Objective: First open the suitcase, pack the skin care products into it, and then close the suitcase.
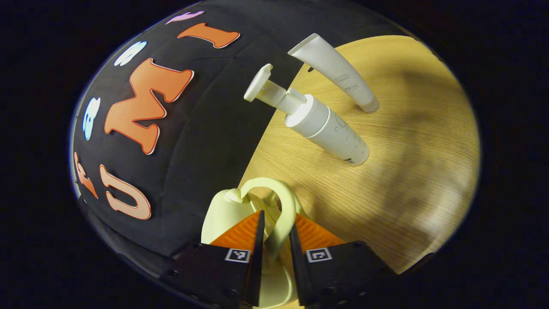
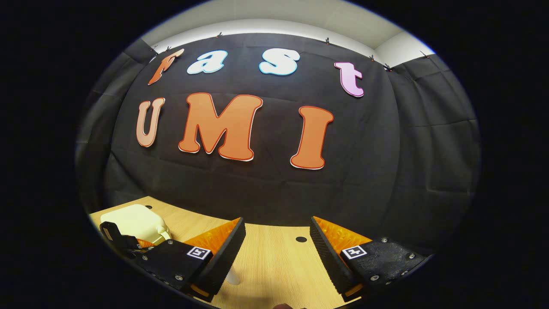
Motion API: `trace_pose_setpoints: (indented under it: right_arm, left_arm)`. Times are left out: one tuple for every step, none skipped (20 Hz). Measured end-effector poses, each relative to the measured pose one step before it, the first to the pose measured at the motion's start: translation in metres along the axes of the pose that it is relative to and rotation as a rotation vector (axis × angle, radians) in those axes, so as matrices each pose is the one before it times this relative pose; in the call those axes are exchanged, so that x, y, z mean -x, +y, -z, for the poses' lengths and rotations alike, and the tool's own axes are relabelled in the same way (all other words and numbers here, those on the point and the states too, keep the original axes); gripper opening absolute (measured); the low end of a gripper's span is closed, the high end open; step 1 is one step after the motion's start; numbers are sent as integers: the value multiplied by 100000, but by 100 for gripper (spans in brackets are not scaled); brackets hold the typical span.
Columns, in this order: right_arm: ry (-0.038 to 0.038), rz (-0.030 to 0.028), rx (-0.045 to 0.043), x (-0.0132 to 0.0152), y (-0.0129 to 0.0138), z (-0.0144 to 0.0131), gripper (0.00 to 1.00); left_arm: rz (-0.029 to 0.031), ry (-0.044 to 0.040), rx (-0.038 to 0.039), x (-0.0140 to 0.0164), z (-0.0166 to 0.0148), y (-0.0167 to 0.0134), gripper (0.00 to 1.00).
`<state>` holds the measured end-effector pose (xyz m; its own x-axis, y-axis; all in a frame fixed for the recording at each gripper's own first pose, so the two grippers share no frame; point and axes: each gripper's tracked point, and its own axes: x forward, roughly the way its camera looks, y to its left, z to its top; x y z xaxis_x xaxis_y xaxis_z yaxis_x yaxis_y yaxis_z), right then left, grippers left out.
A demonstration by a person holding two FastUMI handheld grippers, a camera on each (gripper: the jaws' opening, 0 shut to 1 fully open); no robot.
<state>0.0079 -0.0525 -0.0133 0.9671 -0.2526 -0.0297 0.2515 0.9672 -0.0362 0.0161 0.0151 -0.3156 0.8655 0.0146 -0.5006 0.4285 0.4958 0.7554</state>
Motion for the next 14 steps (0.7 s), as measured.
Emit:
trace_pose_setpoints:
  right_arm:
    - [97, -384, -206, -46, 237, -36, 96]
    - [87, -247, -102, -73, 202, 9, 95]
    - [63, -661, 28, -115, 445, -40, 95]
    - [102, -668, 186, -82, 359, -4, 96]
    - [-342, -386, 285, -91, 393, -181, 96]
    - [-104, -758, 74, -77, 448, -64, 96]
    - [-278, -473, 165, -168, 410, -146, 95]
    - [-75, -880, 51, -127, 455, -112, 95]
    - [-224, -762, 284, -135, 571, -140, 95]
    - [-325, -668, 389, -124, 356, -169, 96]
    - [-112, -955, 638, -193, 567, -150, 96]
    - [-197, -402, 561, -197, 315, -175, 95]
    - [-105, -915, 94, -160, 440, -192, 95]
    - [-351, -220, 111, -176, 373, -219, 96]
  left_arm:
    - [-910, -982, -554, 313, -232, 312, 20]
    - [-389, -272, 214, 221, -85, 297, 18]
    - [116, -268, 1434, -98, -22, 368, 15]
    - [233, -1515, 2485, 239, -218, 393, 14]
    - [206, -606, 2700, 374, -117, 540, 13]
    - [-800, -1575, 2811, 467, -273, 927, 13]
    - [-5273, -3323, 1945, 95, 223, 1913, 13]
    - [-1348, -217, 1124, 1562, -896, 1774, 7]
    - [-1623, -1175, 3665, -564, -186, 1723, 2]
    - [-784, -72, 4993, 129, 70, 1445, 2]
    - [-1248, -275, 4241, 495, -44, 1496, 2]
    - [-2534, -707, 3320, 375, -240, 1717, 2]
    - [-1853, -423, 3193, 255, -206, 1618, 4]
    - [-1911, 42, 3701, 41, -29, 1578, 2]
